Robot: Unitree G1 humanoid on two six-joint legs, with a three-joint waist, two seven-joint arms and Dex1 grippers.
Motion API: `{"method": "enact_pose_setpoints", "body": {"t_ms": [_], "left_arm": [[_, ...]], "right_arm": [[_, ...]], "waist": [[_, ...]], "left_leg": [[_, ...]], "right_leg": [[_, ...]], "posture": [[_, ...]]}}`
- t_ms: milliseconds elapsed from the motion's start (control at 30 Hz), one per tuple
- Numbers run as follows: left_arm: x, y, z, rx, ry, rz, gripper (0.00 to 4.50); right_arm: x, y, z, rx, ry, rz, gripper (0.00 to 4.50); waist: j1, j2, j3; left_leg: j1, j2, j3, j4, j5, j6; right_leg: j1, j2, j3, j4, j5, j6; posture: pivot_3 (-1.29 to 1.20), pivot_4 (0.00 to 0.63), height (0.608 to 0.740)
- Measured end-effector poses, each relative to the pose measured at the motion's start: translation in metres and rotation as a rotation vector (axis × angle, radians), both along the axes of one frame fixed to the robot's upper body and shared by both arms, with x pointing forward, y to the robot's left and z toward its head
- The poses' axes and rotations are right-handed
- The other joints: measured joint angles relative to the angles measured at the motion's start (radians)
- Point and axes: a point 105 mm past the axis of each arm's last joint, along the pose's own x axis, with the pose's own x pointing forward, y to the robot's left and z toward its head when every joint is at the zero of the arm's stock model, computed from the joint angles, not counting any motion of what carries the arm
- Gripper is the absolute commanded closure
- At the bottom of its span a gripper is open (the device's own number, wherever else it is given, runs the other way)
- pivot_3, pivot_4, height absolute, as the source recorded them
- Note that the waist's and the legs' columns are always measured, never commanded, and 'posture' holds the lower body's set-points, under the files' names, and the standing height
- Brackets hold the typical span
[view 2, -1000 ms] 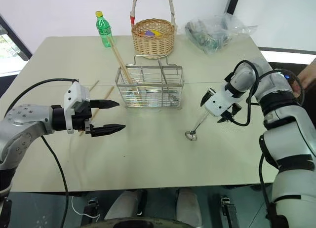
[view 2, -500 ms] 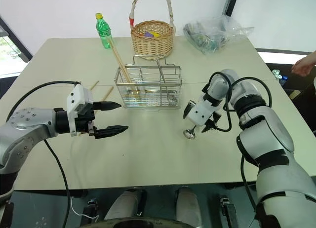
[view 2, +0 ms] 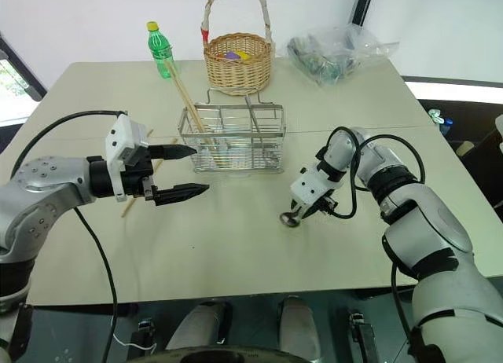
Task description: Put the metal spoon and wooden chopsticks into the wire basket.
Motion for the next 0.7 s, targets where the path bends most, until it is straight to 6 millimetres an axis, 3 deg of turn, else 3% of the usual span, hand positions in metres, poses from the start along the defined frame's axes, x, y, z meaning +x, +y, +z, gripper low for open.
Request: {"method": "enact_pose_setpoints", "body": {"t_ms": [500,700], "left_arm": [[0.010,0.003,0.009,-0.002,-0.031,0.022,0.00],[0.017,0.002,0.019,-0.025,-0.061,0.025,0.00]], "right_arm": [[0.000,0.002,0.004,0.058,0.003,-0.038,4.47],[-0.009,0.009,0.037,0.272,0.025,-0.134,4.47]], "waist": [[0.007,0.000,0.000],[0.011,0.000,0.000]], "left_leg": [[-0.001,0.000,0.000,0.000,0.000,0.000],[-0.002,0.000,0.000,0.000,0.000,0.000]], "right_leg": [[0.000,0.000,0.000,-0.001,0.000,0.000],[0.000,-0.001,0.000,-0.002,0.000,0.000]], "posture": [[0.00,0.150,0.674],[0.00,0.150,0.674]]}}
